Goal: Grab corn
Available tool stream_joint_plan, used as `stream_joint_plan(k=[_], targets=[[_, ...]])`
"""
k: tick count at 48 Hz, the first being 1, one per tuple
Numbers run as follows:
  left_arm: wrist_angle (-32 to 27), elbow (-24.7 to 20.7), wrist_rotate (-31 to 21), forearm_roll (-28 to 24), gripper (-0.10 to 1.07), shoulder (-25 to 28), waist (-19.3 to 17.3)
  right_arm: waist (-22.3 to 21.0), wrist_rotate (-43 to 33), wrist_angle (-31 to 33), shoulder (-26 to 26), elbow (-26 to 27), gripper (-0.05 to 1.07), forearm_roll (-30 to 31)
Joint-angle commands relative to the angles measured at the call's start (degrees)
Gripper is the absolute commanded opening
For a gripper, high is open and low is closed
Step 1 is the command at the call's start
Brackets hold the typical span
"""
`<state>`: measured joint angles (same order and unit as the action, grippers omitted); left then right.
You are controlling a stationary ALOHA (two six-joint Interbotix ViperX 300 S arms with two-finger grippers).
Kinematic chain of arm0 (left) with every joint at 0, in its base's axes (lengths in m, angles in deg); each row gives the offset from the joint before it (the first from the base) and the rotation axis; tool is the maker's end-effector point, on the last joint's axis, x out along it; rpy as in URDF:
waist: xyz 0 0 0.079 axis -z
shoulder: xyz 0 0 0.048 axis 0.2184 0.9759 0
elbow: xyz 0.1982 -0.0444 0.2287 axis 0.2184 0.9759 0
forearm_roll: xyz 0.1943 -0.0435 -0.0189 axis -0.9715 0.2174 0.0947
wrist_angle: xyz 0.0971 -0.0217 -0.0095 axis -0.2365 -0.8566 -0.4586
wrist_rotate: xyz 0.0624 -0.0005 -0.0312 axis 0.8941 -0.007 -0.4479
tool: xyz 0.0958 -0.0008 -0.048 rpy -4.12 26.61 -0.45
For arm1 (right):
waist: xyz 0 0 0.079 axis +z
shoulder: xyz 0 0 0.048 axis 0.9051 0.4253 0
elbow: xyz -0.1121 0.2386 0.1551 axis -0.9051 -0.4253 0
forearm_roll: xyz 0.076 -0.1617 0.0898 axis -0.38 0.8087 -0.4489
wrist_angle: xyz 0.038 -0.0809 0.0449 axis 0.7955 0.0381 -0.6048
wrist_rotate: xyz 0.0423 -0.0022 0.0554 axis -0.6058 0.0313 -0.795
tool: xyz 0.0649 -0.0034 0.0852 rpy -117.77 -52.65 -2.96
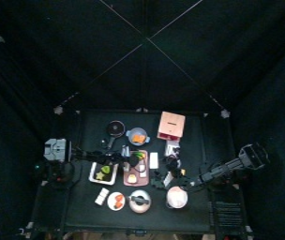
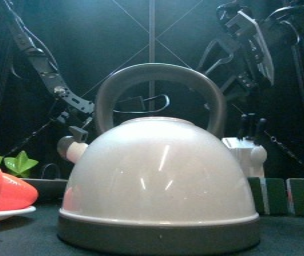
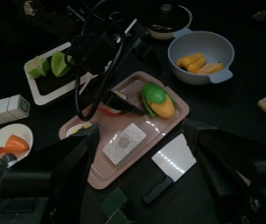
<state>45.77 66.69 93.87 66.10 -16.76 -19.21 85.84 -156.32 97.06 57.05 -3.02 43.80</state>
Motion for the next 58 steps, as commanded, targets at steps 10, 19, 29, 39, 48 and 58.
stream_joint_plan(k=[10,19,29,39,48,58], targets=[[0.35,-0.97,0.18,0.18,0.95,0.09,-0.70,-0.18,0.00,0.09,-0.44,1.05,1.04,0.09],[0.35,-0.70,0.18,0.26,0.70,-0.18,-0.79,-0.09,0.09,0.18,-0.35,1.14,1.04,-0.18],[0.26,2.11,0.18,0.62,0.67,-7.73,1.05,0.09,0.09,0.18,-0.18,1.76,1.04,-0.44],[0.35,7.12,-0.09,2.29,0.67,-18.63,5.80,0.09,0.09,0.18,-0.18,2.90,1.04,-0.70],[5.01,9.67,-0.35,5.63,0.67,-21.97,7.82,-0.18,-0.09,0.18,0.00,2.90,1.04,-0.70],[6.33,8.70,-2.64,9.49,0.67,-22.41,10.20,-0.97,-1.67,-0.26,0.26,4.13,1.04,-1.23]])
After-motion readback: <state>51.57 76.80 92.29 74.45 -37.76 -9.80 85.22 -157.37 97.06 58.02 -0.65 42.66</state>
